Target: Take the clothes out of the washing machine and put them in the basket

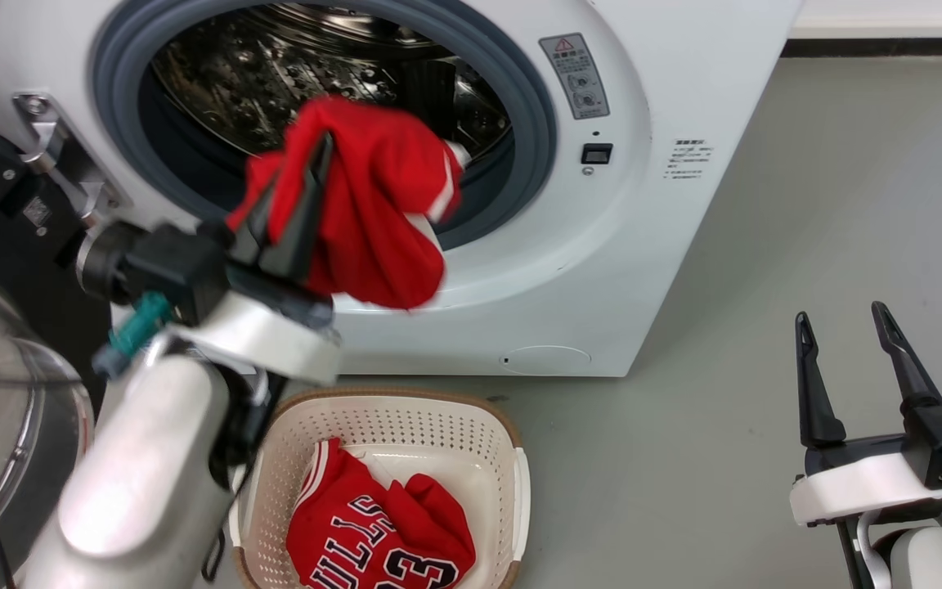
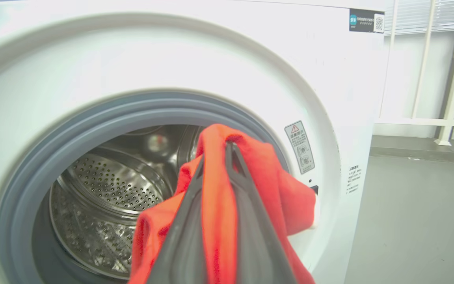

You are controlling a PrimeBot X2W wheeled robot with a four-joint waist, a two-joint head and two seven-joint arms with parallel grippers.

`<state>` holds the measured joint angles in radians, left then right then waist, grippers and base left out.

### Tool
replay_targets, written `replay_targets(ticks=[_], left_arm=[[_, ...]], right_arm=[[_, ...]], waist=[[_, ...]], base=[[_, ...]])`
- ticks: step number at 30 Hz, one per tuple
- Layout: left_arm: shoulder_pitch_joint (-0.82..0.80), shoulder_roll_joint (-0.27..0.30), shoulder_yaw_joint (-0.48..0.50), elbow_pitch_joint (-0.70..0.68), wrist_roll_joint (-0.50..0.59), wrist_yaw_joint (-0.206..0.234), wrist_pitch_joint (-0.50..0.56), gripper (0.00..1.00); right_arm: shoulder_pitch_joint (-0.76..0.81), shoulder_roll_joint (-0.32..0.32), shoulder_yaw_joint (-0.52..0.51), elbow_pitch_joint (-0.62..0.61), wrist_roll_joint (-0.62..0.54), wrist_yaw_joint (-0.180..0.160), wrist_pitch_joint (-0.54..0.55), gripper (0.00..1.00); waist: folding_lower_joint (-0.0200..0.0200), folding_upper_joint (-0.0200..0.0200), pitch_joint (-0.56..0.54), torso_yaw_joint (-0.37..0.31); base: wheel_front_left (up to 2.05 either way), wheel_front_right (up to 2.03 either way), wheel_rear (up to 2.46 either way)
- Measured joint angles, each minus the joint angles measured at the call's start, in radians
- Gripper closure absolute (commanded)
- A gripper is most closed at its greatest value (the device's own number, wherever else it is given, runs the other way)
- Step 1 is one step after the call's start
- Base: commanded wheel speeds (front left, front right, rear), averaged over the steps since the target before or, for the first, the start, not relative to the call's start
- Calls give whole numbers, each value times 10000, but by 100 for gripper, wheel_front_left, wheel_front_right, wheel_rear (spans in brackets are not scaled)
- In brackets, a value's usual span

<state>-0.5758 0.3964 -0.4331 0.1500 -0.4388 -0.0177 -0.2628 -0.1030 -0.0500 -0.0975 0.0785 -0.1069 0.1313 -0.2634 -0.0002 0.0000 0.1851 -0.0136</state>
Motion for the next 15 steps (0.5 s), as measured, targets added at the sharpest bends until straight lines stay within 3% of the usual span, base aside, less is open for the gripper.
replay_targets(ticks=[7,15], left_arm=[[1142,-2,-458,-1116,-224,48,464,100],[1827,-56,-1381,-568,-261,-222,1220,100]], right_arm=[[7,0,4,4,-2,0,0,0],[-229,0,38,-71,-31,0,0,0]], waist=[[0,0,69,175],[1,0,716,62]], base=[[0,0,0],[0,0,0]])
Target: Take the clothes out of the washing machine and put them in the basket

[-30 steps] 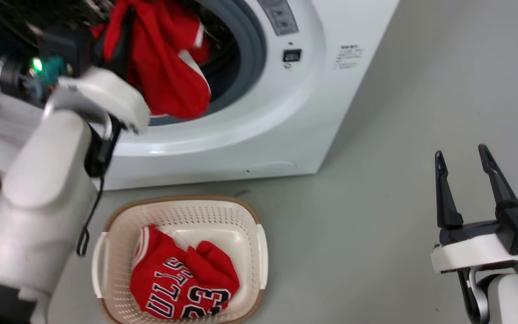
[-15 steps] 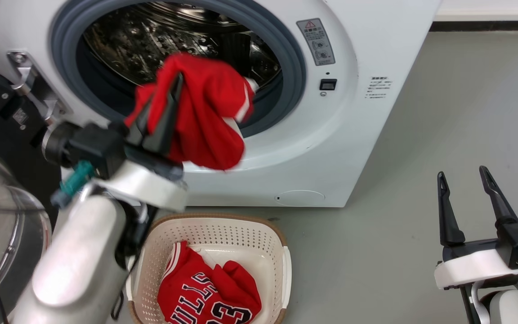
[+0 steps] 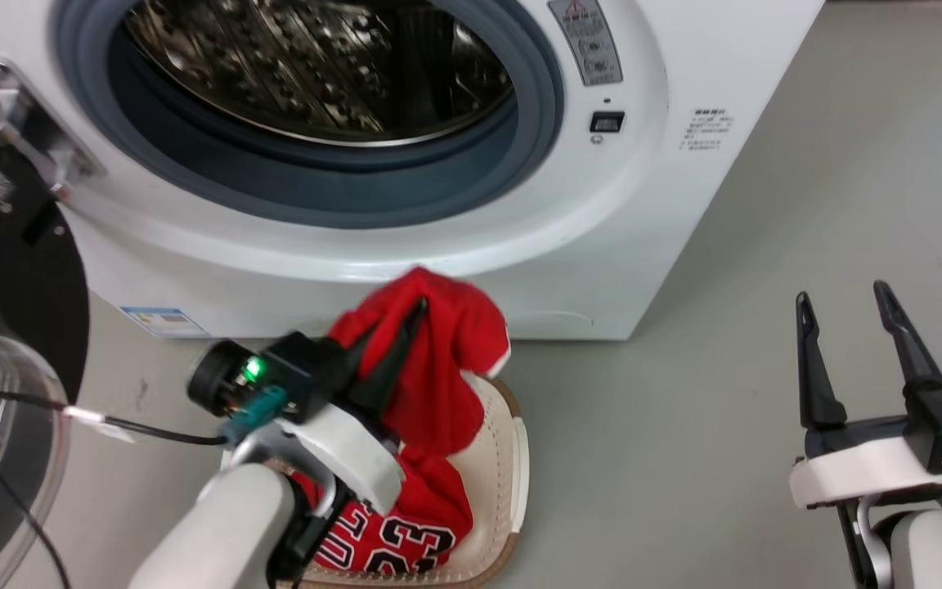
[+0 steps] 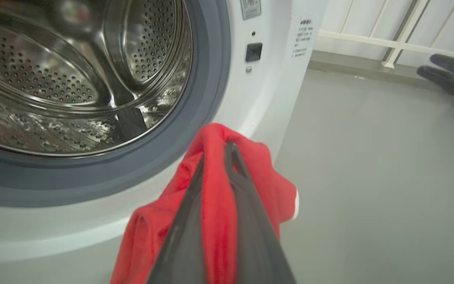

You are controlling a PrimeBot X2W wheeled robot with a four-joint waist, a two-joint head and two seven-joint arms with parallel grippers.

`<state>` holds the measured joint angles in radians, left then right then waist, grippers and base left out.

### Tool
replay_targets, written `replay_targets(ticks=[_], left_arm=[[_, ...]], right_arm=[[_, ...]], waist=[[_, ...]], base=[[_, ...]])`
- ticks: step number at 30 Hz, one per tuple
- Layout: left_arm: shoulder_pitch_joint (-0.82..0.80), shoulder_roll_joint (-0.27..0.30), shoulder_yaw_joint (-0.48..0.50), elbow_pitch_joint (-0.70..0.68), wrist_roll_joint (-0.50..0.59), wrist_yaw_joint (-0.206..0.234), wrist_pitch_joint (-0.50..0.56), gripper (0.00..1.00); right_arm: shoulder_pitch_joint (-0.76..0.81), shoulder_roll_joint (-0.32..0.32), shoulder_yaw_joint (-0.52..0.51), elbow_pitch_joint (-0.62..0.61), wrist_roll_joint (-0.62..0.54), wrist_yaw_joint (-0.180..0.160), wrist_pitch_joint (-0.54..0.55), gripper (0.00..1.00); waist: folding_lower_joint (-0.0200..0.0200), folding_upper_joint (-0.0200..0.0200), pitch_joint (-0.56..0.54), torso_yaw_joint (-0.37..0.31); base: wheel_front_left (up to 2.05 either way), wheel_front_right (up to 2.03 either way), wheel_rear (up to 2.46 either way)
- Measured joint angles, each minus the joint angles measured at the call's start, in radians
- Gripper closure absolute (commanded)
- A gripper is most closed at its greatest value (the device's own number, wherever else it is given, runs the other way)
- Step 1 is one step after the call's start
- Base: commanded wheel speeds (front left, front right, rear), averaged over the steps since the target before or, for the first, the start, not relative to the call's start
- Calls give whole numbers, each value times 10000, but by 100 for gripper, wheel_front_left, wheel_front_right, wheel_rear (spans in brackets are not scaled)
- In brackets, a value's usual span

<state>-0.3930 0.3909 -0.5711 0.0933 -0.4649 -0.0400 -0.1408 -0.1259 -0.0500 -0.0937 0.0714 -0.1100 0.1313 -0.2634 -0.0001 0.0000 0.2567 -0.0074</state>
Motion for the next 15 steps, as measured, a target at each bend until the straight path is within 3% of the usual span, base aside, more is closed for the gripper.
replay_targets(ticks=[7,15], left_arm=[[-104,-353,-654,1827,132,-313,-4,100],[-1335,-872,-1124,4403,527,-570,-403,100]], right_arm=[[-311,-2,-15,-98,-40,0,0,0],[-758,-2,35,-326,84,0,0,0]], waist=[[1,0,881,-257],[2,0,2164,-659]], base=[[0,0,0],[0,0,0]])
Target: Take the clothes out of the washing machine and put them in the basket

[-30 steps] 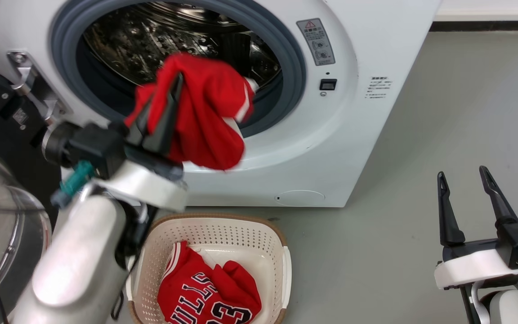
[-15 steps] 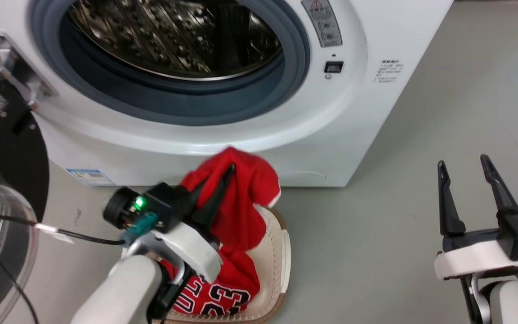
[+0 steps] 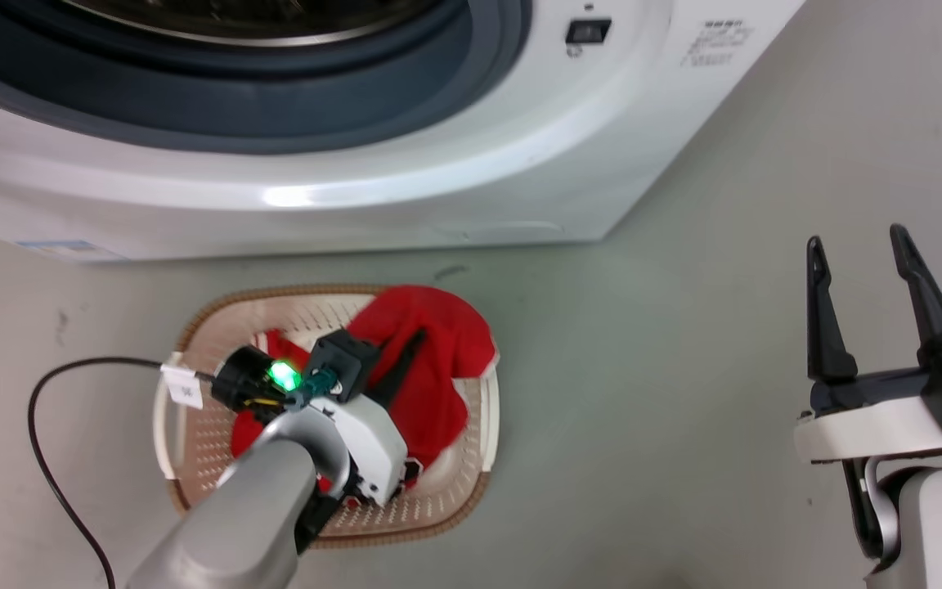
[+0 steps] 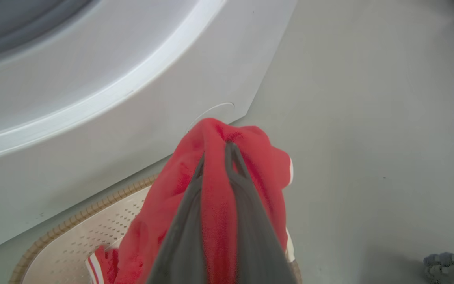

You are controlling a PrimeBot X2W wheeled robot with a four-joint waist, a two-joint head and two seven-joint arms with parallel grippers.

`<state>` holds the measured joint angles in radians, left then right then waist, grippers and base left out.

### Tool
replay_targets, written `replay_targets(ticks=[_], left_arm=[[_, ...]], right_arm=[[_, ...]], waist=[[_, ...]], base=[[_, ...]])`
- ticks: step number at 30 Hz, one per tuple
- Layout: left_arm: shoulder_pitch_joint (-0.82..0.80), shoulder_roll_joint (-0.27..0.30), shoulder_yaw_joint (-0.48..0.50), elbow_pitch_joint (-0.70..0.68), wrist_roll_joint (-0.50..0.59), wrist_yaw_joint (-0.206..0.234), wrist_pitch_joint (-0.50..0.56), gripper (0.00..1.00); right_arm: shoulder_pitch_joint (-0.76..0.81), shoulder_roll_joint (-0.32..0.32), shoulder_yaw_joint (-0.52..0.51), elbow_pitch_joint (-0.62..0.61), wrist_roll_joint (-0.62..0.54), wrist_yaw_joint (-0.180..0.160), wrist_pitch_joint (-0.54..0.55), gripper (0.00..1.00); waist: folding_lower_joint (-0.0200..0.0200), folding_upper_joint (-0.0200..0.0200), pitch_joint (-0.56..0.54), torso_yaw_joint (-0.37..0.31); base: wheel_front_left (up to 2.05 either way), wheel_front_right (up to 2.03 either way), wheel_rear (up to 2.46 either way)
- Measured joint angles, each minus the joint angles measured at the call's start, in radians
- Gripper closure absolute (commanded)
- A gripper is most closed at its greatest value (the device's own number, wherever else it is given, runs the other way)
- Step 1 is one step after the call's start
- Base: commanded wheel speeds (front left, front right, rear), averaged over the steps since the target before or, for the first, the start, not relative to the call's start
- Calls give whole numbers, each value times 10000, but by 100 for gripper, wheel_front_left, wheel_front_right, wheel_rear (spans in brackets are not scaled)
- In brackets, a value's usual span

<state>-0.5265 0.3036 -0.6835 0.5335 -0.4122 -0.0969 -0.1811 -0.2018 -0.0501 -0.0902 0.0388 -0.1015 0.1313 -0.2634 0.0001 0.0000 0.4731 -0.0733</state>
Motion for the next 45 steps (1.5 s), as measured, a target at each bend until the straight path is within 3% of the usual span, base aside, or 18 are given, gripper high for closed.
replay_targets(ticks=[17,29,30,31,37,45], left_arm=[[-2661,-345,-556,4341,550,-261,-700,100],[-3625,-368,-583,6604,477,-268,-775,100],[-3626,-384,-633,6667,485,-280,-777,54],[-3624,-407,-669,6717,477,-290,-779,0],[-3577,-464,-752,6790,353,-320,-790,0],[-2810,-489,-506,4849,341,-322,-819,0]], right_arm=[[-674,-4,257,-389,769,0,0,0],[-926,-4,500,-525,1151,0,0,0],[-945,-4,495,-525,1172,0,0,0],[-963,-4,491,-523,1172,0,0,0],[-1053,-4,407,-508,1085,0,0,0],[-987,2,107,-138,537,0,0,0]], waist=[[1,0,2786,-1165],[1,0,3872,-1937],[1,0,3899,-1954],[1,0,3907,-1958],[1,0,3721,-1854],[0,0,2732,-1427]], base=[[0,0,0],[0,0,0],[0,0,0],[0,0,0],[0,0,0],[0,0,0]])
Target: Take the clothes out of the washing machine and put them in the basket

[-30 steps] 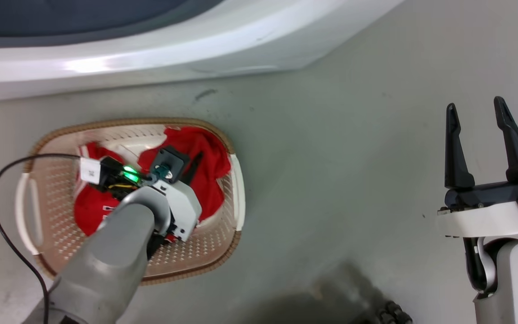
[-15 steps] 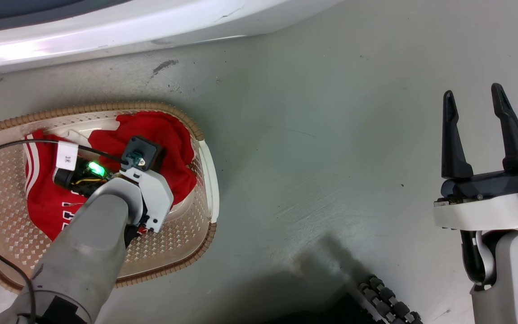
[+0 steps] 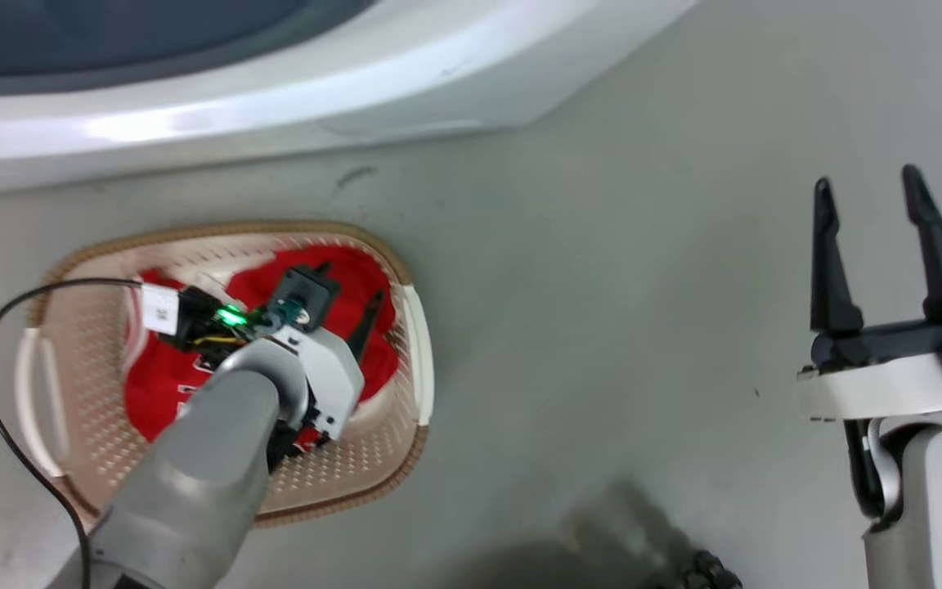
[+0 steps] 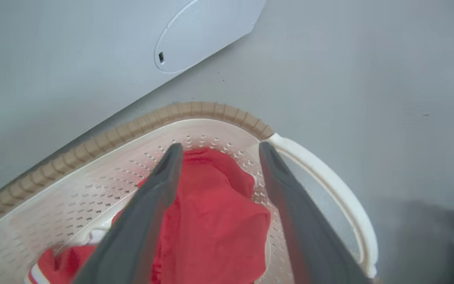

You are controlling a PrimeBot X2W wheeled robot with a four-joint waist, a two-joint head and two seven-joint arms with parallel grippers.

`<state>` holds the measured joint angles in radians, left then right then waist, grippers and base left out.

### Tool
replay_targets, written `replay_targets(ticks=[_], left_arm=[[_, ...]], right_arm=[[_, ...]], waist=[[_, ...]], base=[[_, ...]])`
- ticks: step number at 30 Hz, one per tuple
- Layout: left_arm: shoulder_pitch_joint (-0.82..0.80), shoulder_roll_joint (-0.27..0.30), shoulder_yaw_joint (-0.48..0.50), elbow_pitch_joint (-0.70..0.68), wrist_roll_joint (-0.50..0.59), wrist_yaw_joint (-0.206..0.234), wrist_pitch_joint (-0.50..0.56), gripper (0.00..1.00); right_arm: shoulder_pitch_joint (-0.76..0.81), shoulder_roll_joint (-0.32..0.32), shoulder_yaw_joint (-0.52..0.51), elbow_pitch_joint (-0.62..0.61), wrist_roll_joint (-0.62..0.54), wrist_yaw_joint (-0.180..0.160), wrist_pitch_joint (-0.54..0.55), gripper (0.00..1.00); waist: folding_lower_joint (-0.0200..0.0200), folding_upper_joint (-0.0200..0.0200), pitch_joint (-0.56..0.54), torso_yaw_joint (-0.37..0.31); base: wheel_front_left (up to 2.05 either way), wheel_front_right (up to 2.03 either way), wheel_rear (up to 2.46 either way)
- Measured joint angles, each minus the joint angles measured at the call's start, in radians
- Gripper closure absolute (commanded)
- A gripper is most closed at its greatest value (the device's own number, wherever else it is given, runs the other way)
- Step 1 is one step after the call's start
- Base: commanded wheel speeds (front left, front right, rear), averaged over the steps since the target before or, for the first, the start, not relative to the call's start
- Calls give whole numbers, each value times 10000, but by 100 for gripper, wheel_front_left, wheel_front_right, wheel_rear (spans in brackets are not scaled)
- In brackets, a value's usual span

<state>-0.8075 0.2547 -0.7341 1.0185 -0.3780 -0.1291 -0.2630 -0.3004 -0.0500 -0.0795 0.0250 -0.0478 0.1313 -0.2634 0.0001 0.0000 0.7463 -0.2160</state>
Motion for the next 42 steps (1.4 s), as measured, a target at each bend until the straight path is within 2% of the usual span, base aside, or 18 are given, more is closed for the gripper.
replay_targets(ticks=[6,17,23,32,42], left_arm=[[778,59,646,-1463,104,2,0,0],[2731,414,3080,-5005,606,734,0,0],[4463,466,4405,-6681,1131,1392,0,0],[6651,-255,5881,-8564,1641,1572,0,0],[8500,-1289,6959,-9448,2245,1521,0,0]], right_arm=[[410,8,-286,334,-612,2,-2,0],[1189,6,-725,692,-1133,0,-2,0],[1774,6,-633,826,-1175,2,0,0],[2586,6,-393,677,-980,0,0,0],[3490,6,-245,539,-418,2,0,0]], waist=[[-1,0,-1245,453],[-2,0,-3699,1298],[-3,0,-4983,1685],[-4,0,-6437,2121],[-4,1,-7371,2089]], base=[[0,0,0],[0,0,0],[0,0,0],[0,0,0],[0,0,0]])
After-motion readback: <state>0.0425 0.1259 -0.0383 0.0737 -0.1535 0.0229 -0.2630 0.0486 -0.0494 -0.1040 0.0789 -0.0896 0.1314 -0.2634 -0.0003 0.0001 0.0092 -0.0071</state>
